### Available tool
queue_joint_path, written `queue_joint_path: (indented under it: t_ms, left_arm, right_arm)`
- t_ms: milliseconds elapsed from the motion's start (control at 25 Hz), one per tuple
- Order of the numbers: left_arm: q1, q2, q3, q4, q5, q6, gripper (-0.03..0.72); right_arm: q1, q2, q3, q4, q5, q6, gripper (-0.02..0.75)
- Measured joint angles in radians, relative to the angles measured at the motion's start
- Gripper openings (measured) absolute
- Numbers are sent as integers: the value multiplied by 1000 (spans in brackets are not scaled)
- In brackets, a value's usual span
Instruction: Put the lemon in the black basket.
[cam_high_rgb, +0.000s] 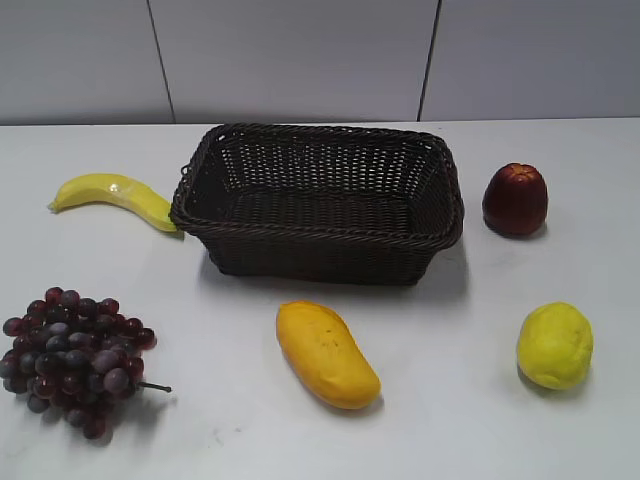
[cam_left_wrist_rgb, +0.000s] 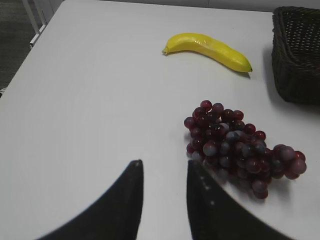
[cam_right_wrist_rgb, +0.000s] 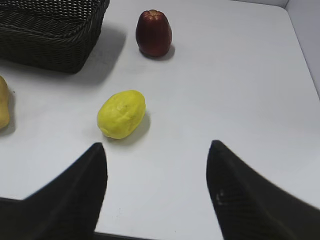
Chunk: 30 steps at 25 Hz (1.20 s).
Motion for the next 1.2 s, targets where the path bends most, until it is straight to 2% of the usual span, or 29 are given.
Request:
queue_joint_path:
  t_ms: [880, 960, 1080, 1200]
  left_arm:
    - [0, 0, 0, 0, 0, 0, 235]
    - [0, 0, 0, 0, 0, 0, 235]
    - [0, 0, 0, 0, 0, 0, 235]
    - [0, 0, 0, 0, 0, 0, 235]
  right_arm:
    - [0, 0, -5, 0, -7, 39, 517]
    - [0, 9, -26, 1, -57, 67, 539]
    - [0, 86, -56, 2, -182, 82, 640]
    - [0, 218, -59, 9, -283, 85, 662]
